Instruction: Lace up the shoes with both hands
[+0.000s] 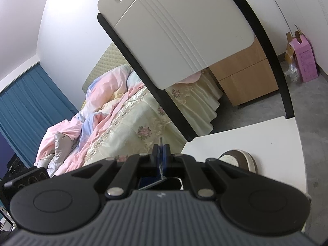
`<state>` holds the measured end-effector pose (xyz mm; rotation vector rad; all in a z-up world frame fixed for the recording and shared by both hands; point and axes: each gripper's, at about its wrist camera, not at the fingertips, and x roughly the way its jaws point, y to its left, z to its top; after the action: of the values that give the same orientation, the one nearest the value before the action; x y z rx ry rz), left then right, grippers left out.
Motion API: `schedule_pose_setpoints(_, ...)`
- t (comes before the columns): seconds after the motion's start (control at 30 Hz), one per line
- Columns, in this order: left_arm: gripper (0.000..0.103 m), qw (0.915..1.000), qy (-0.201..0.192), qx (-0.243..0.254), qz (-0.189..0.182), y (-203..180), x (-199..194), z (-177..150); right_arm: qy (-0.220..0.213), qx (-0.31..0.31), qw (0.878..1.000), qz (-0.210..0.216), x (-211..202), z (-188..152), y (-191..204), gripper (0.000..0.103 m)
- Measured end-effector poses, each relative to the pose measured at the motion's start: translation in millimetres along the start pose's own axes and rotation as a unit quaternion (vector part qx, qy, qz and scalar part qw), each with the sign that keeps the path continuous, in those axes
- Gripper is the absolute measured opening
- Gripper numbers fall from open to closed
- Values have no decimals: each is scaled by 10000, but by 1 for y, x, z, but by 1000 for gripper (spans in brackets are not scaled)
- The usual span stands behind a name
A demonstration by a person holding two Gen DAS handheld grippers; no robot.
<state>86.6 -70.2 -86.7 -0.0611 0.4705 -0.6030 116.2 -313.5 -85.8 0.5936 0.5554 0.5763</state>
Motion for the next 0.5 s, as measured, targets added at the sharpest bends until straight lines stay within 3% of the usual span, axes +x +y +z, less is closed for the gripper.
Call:
schedule_pose_setpoints(0.07,8,10000,-7,-2,-30,0,1,0,13,-10,10000,-5,1,-1,0,4)
schedule_pose_setpoints(0.1,3,10000,7,-32,-20,0,1,0,20,-3,10000,-9,2,-1,0,4)
schedule_pose_setpoints(0.27,2,9989,13,-406,-249,8,2,1,53,-38,9999,-128,1,1,1,10)
schedule_pose_setpoints(0.33,2,9987,2,-441,-240,8,2,1,85,-35,9999,-107,0,1,2,27)
schedule_pose_setpoints(0.5,2,9975,-66,-625,-309,13,1,1,197,-72,9997,-100,2,-2,4,28)
